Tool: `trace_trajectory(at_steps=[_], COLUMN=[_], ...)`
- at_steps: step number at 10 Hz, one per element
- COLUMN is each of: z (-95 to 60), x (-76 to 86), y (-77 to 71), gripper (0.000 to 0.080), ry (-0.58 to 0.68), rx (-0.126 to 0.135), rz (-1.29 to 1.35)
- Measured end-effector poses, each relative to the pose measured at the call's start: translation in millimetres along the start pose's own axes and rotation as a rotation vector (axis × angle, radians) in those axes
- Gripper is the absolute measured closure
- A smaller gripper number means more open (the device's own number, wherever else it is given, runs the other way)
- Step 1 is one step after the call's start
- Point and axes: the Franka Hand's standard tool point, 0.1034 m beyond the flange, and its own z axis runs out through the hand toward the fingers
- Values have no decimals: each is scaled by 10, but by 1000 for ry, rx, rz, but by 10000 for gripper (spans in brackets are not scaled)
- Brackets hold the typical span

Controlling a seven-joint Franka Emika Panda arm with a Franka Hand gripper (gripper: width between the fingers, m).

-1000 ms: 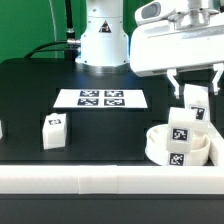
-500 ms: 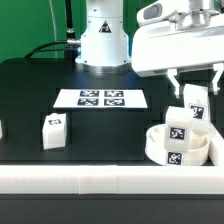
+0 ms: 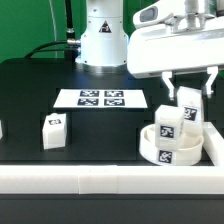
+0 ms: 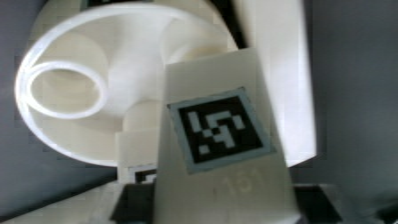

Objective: Assemble stool

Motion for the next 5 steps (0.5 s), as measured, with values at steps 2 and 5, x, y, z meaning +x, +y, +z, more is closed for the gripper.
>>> trace_trajectory(at_steps=[2,5], z=[2,17], x=[0,-22], y=[-14,-9], gripper=[471,291], ry=[-13,-28], rx=[0,-3], rz=[5,6])
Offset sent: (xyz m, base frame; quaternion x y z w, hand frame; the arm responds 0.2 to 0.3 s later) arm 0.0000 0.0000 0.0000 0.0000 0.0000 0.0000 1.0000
